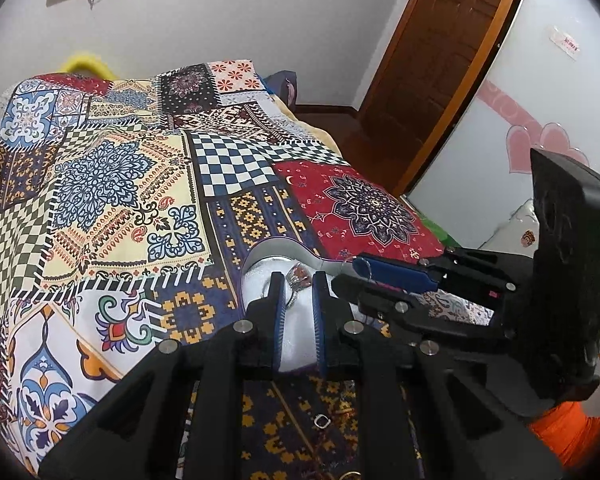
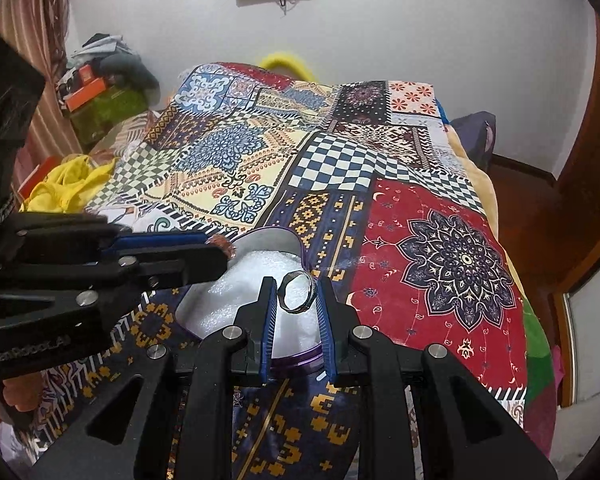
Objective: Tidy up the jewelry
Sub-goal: 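Carry the ring into the heart tin and open the left tool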
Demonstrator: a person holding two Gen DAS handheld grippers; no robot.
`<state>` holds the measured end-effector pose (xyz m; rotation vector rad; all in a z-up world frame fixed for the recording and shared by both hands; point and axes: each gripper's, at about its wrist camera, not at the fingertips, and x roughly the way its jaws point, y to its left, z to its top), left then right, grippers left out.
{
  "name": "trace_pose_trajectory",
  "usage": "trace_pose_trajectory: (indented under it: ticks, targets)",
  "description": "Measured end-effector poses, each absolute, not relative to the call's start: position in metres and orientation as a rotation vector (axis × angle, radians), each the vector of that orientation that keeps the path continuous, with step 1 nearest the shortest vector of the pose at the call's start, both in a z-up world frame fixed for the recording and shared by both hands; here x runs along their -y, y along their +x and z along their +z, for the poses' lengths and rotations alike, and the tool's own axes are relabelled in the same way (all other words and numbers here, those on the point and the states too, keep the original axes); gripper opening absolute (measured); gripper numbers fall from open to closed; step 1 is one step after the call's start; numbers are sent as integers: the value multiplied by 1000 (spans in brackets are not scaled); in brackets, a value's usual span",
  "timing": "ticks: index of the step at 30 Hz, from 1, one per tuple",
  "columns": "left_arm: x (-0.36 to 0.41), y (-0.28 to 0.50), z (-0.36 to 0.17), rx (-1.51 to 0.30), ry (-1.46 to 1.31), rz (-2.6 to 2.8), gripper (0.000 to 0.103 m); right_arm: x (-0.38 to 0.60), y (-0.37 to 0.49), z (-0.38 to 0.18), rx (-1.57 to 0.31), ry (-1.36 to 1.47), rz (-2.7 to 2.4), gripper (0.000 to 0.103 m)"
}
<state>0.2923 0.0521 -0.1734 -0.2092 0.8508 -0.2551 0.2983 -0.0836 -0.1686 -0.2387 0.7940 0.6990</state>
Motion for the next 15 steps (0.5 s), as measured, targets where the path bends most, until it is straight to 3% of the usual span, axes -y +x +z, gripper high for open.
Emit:
trace_pose_trajectory:
  ticks: [10, 15]
  targets:
    - [-60, 292, -170, -864, -223, -229, 11, 79, 301, -175, -833, -273, 693, 20]
    - [-62, 278, -162, -849, -189, -196, 24, 81, 296, -169, -825, -265, 682, 31]
